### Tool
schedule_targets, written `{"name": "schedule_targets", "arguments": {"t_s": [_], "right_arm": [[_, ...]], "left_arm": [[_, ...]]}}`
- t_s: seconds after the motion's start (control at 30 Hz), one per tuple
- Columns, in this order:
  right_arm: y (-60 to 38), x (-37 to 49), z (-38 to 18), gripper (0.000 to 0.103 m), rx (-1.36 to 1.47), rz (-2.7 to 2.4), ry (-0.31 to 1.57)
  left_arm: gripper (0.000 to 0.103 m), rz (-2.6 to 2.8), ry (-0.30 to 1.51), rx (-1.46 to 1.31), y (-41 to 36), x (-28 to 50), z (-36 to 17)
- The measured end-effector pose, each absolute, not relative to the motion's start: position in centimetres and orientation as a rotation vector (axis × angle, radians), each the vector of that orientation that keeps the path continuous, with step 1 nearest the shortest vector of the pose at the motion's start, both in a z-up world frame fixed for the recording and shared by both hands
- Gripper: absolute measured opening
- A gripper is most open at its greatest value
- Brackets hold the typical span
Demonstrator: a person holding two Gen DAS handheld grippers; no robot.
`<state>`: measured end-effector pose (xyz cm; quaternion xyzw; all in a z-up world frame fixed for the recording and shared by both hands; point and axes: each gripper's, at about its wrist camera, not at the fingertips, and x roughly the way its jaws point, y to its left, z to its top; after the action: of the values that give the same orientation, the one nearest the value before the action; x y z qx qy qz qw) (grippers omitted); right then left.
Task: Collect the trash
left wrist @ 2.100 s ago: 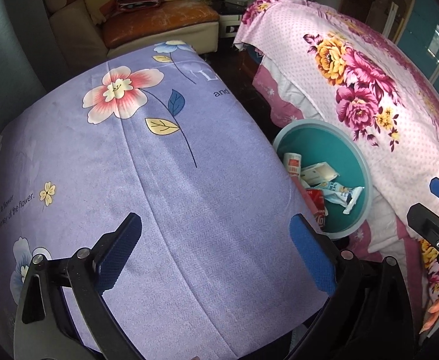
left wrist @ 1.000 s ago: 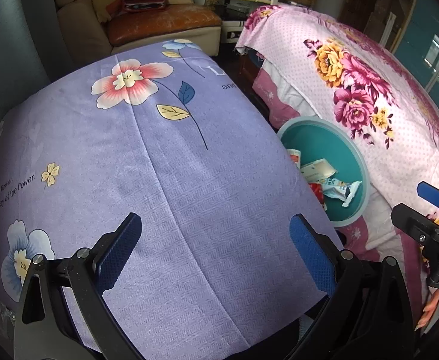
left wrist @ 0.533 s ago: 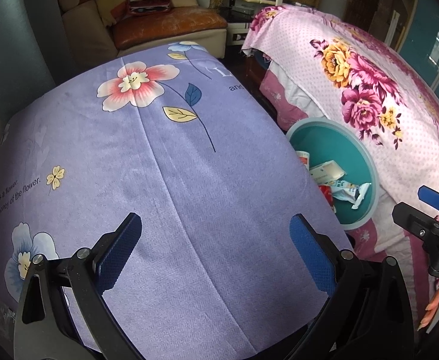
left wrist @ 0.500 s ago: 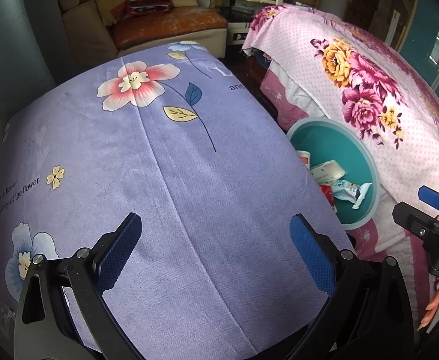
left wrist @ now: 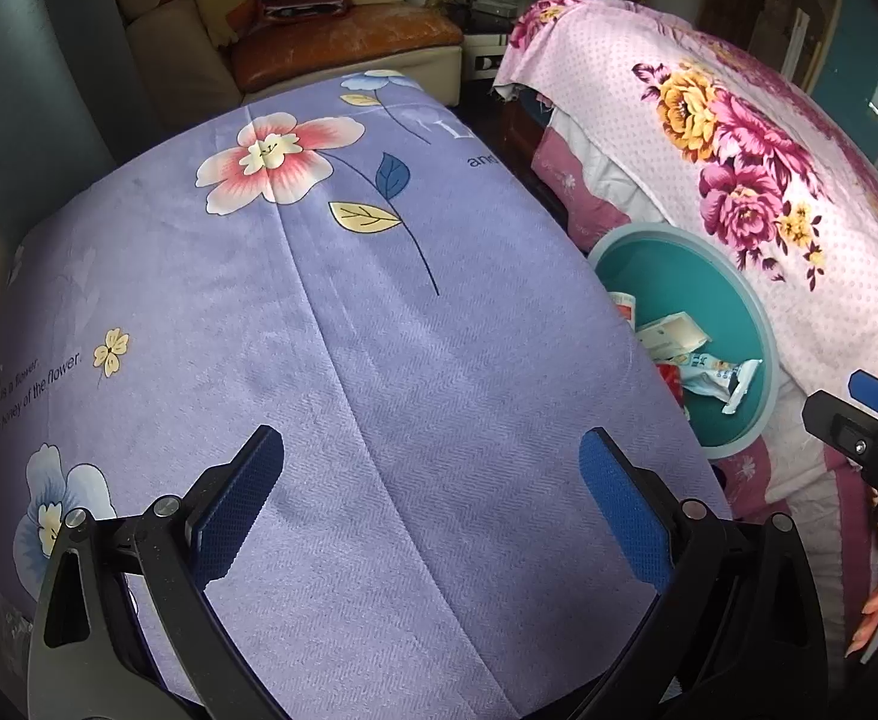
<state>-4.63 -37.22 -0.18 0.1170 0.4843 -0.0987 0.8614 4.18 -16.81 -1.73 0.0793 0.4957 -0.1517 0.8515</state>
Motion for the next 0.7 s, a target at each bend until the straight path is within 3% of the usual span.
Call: {"name": "schedule_targets", "arguments": {"t_s": [0.7], "right_arm": [[-38.0,-3.9,-1.2,0.096,0.266,-0.207,1.033]], "left_arm": [[0.099,-0.313,1.071,0.183,-17.4,4.9,-2.9]]}}
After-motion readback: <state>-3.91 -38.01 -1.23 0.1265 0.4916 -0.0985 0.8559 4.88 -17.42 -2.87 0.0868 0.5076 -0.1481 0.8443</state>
